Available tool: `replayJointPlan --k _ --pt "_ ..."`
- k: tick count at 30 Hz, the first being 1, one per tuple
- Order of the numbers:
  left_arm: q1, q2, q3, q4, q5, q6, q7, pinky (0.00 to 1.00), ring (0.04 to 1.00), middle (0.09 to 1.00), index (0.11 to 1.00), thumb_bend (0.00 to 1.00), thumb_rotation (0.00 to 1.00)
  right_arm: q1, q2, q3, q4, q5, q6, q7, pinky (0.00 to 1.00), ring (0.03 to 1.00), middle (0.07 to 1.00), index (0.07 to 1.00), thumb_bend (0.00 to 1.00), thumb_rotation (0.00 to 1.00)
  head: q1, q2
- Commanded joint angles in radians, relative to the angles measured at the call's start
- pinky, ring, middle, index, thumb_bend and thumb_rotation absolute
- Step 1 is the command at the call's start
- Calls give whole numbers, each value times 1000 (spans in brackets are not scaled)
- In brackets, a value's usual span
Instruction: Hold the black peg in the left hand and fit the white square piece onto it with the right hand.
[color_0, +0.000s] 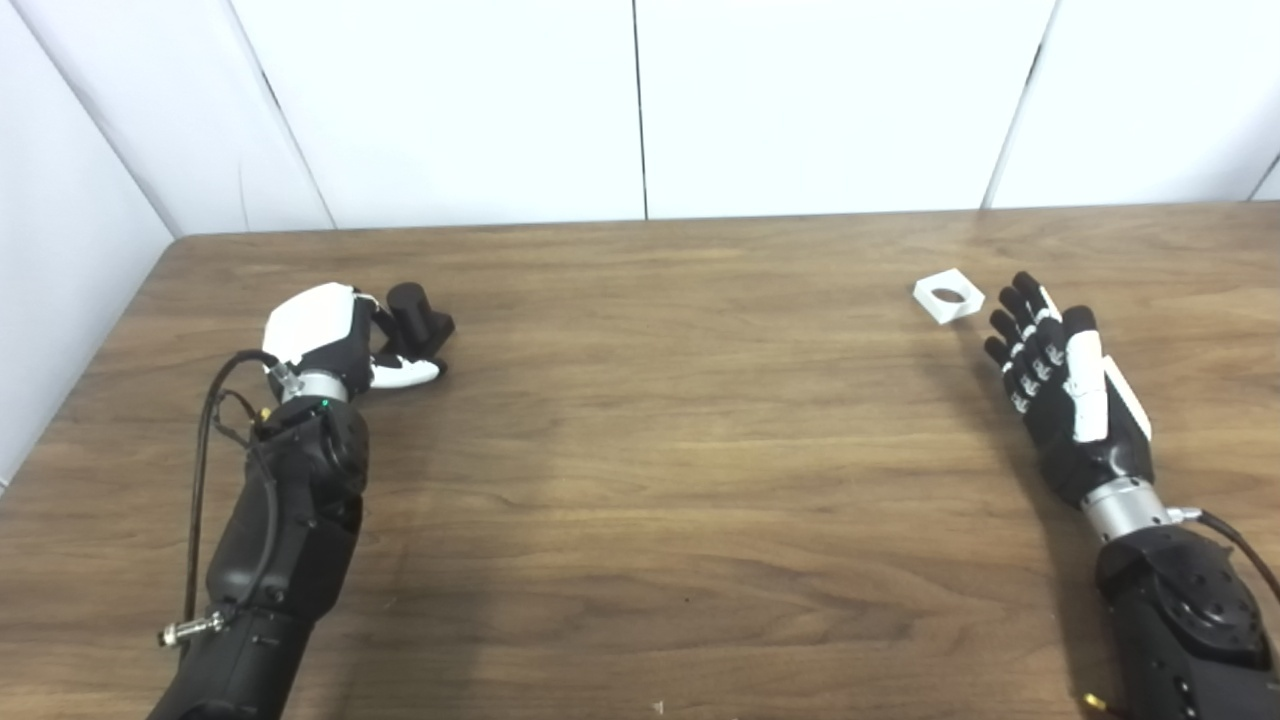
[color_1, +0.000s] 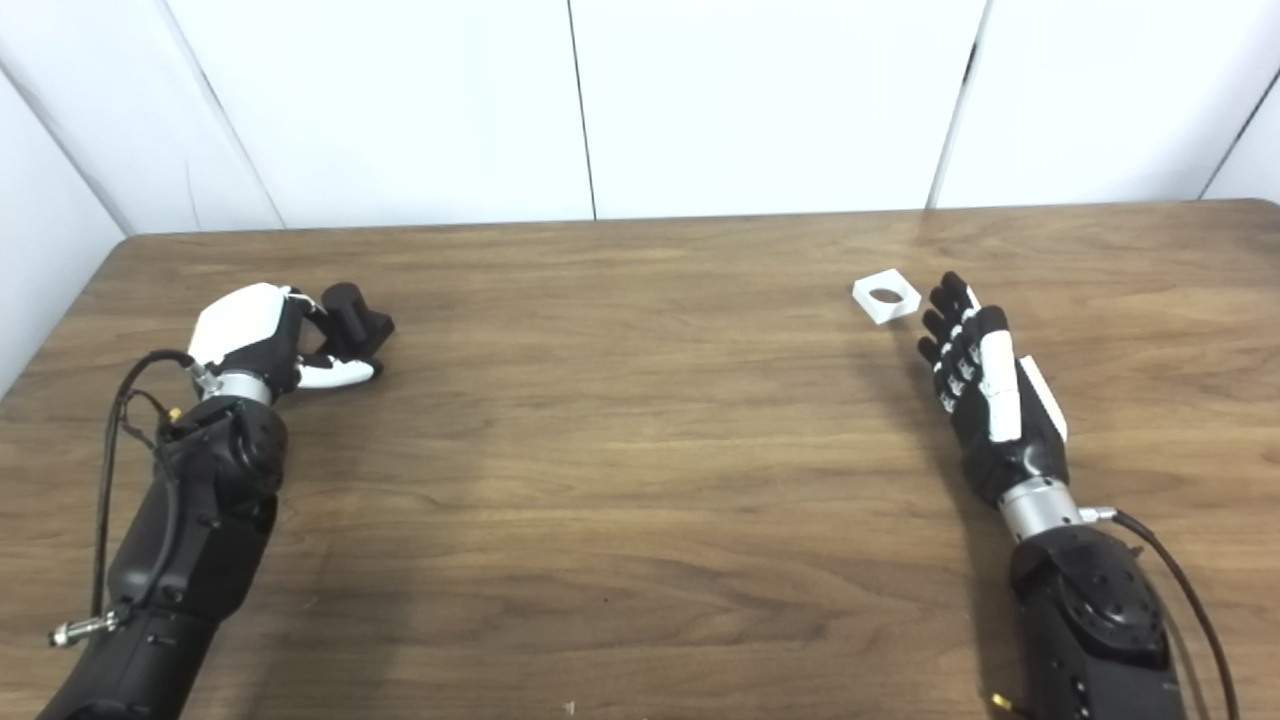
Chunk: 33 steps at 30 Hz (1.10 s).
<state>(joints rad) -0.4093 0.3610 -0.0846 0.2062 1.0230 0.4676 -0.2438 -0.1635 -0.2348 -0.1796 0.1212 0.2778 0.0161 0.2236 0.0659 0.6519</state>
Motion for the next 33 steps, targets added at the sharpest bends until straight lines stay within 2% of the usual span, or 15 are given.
replayJointPlan --k 1,10,13,22,24,26,33 --pt "-42 20 14 -28 29 2 12 1000 1000 925 608 722 391 21 -3 -5 39 15 -17 12 1000 1000 1000 1000 598 1000 0 1" --pt "-44 21 6 -26 36 2 4 1000 1000 925 581 705 376 21 -8 -5 36 18 -25 15 1000 1000 1000 1000 581 1000 3 -1" --pt "-43 20 5 -21 22 2 23 1000 1000 921 544 703 342 20 -7 -5 37 16 -29 14 1000 1000 1000 1000 588 1000 3 -1" --pt "-39 21 -11 -3 -15 1 85 1000 1000 903 513 696 234 13 -14 -9 60 23 -45 26 1000 1000 1000 1000 589 1000 4 -2" --pt "-37 20 -11 -6 -23 1 92 1000 1000 902 499 589 137 11 -16 -9 63 28 -47 30 1000 1000 1000 1000 593 1000 5 -2" --pt "-35 17 -8 -9 -29 1 94 1000 1000 903 488 534 89 10 -18 -10 62 30 -47 31 1000 1000 1000 1000 596 1000 5 -2" --pt "-29 10 -4 -17 -54 1 101 1000 1000 907 484 516 64 7 -23 -7 56 22 -39 26 1000 1000 1000 1000 589 1000 6 0"
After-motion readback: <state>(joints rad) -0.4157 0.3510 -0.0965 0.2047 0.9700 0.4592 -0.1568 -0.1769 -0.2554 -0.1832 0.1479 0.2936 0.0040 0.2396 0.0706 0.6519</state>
